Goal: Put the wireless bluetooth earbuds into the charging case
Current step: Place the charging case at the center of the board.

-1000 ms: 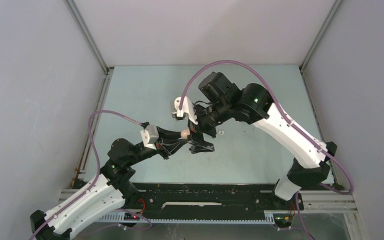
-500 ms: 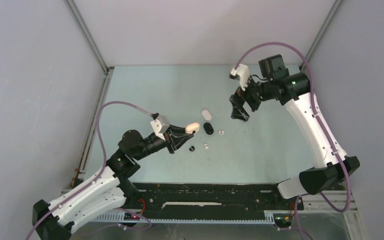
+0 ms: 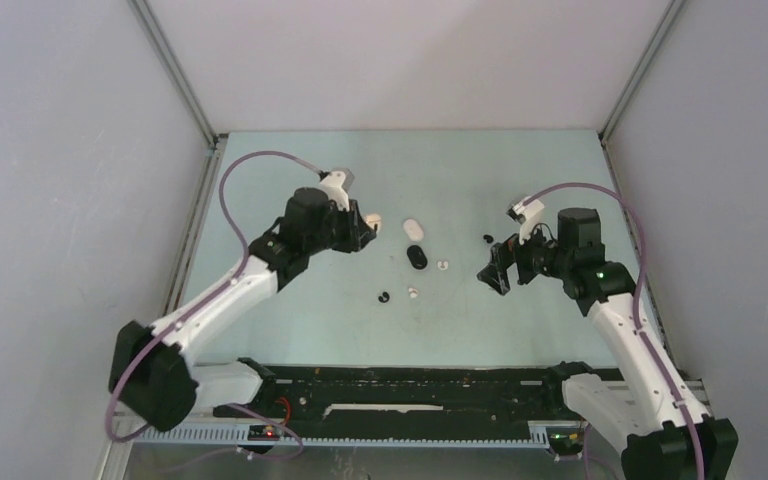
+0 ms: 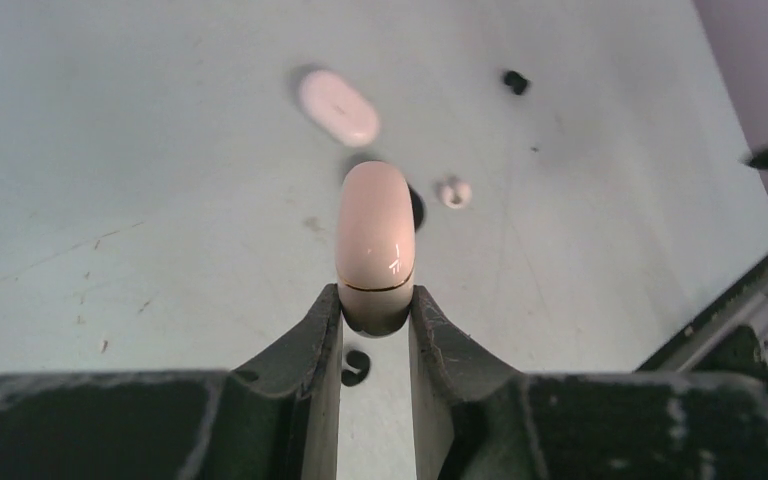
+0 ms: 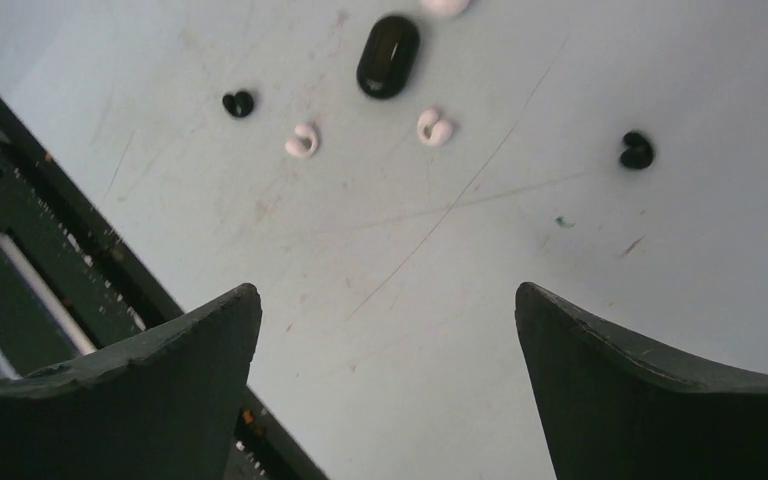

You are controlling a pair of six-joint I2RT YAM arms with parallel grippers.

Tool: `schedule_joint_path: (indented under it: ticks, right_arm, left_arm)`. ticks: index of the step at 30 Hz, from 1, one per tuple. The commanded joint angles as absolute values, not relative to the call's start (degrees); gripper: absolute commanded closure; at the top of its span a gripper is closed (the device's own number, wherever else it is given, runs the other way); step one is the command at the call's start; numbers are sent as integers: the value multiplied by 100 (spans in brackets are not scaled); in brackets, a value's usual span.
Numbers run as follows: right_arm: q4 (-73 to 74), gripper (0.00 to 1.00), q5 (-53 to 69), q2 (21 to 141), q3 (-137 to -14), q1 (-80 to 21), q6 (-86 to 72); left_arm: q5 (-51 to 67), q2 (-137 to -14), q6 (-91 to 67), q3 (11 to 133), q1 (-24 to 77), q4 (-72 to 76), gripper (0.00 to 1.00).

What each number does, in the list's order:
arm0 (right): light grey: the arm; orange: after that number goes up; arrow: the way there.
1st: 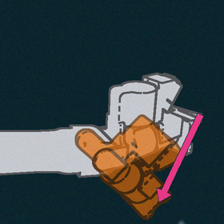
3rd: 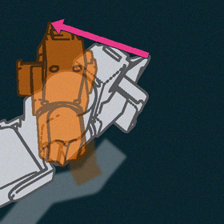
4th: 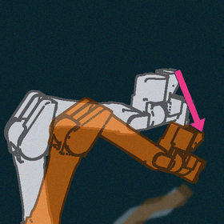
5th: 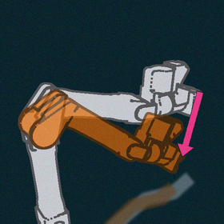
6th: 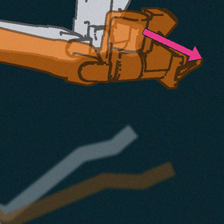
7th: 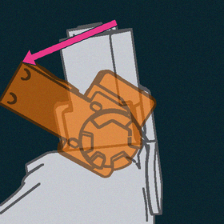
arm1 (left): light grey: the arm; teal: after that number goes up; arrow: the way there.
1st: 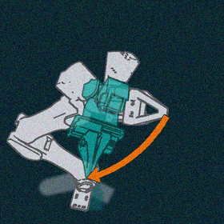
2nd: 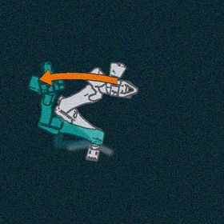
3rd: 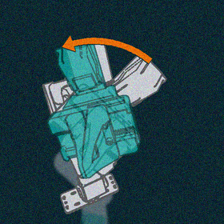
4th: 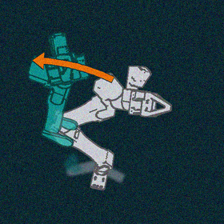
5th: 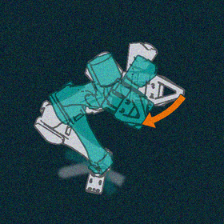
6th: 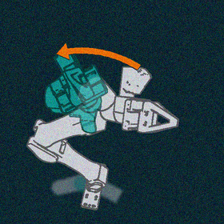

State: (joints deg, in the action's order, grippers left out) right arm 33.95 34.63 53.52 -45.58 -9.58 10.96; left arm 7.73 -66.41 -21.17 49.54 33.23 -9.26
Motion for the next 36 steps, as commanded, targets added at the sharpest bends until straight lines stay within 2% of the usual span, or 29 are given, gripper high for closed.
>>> schedule_joint_path:
  ticks: [1,6,14,25,27,28,32,36]
  right_arm:
    - [2293,0,3291,4863,-4527,-869,967]
    - [2297,0,3700,4659,-4395,-708,966]
    - [2260,0,3884,4757,-4293,-697,1059]
    - [2319,0,3920,4881,-4293,-699,1149]
    - [2336,0,3935,4891,-4293,-695,1151]
    - [2339,0,3948,4895,-4292,-696,1159]
    - [2359,0,3998,4920,-4293,-699,1169]
    - [2420,0,4033,4966,-4289,-690,1222]
  left_arm:
    - [1486,-7676,-2816,5649,2606,-1499,95]
    - [2519,-8751,-2901,6054,2222,-1369,91]
    - [2988,-9941,-2750,6655,2077,-2013,79]
    - [2651,-10484,-2777,6707,1794,-2416,65]
    - [2513,-10511,-2739,6788,1800,-2587,51]
    - [2452,-10495,-2701,6834,1795,-2657,48]
    - [1953,-10370,-2554,6951,1752,-3086,46]
    - [909,-9911,-2241,7050,1746,-3515,46]
